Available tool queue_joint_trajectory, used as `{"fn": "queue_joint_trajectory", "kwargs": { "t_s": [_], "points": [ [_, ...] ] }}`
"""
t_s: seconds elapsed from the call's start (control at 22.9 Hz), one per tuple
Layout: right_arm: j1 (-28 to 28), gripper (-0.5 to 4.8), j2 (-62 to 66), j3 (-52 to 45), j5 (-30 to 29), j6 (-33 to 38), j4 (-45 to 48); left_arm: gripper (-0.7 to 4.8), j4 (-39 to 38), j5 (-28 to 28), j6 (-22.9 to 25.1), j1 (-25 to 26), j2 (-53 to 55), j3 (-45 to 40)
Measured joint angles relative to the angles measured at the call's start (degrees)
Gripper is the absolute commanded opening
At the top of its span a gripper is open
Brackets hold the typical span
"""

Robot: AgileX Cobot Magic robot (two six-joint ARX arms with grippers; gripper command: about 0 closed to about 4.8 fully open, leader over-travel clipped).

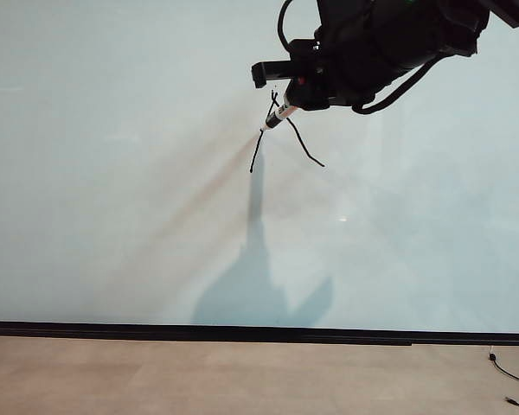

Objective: Pick up the pen on the shelf to the right of the whiteboard and write the letter A.

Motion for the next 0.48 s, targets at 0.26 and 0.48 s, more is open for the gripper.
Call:
{"fn": "queue_joint_trajectory", "kwargs": {
  "t_s": [0.26,0.48],
  "points": [
    [-0.3,-0.05,0.0,0.0,0.0,0.0,0.0,-0.05,0.0,0.0,0.0,0.0,0.0,0.0],
    [-0.3,-0.05,0.0,0.1,0.0,0.0,0.0,-0.04,0.0,0.0,0.0,0.0,0.0,0.0]
  ]
}}
